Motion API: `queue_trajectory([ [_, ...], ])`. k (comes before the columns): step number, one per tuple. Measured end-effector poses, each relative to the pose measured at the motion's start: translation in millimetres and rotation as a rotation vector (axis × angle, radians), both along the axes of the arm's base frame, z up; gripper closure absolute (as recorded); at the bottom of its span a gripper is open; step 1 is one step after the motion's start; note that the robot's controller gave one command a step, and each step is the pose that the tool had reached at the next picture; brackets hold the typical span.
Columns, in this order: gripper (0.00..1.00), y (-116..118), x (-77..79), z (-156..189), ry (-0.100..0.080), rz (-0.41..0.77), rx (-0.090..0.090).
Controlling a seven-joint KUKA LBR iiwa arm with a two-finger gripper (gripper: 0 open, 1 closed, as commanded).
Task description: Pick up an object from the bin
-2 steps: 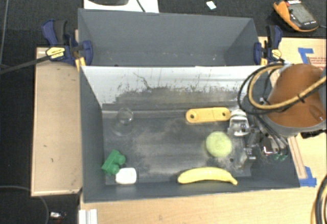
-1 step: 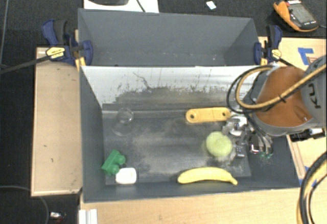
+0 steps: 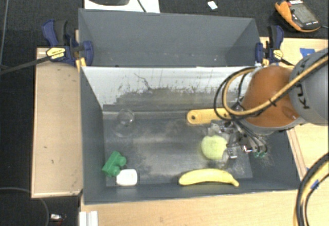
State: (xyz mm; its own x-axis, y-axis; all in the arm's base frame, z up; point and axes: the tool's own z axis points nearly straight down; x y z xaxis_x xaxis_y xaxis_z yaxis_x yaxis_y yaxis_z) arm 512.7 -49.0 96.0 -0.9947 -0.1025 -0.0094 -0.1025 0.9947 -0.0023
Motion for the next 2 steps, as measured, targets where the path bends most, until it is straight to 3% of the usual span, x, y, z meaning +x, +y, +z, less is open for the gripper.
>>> queue_trajectory([
  [1,1.0,-28.0,-11.7,-1.0,0.007,-0.379,0.002],
  [2,1.0,-27.7,-11.6,-0.9,0.007,-0.377,0.002],
])
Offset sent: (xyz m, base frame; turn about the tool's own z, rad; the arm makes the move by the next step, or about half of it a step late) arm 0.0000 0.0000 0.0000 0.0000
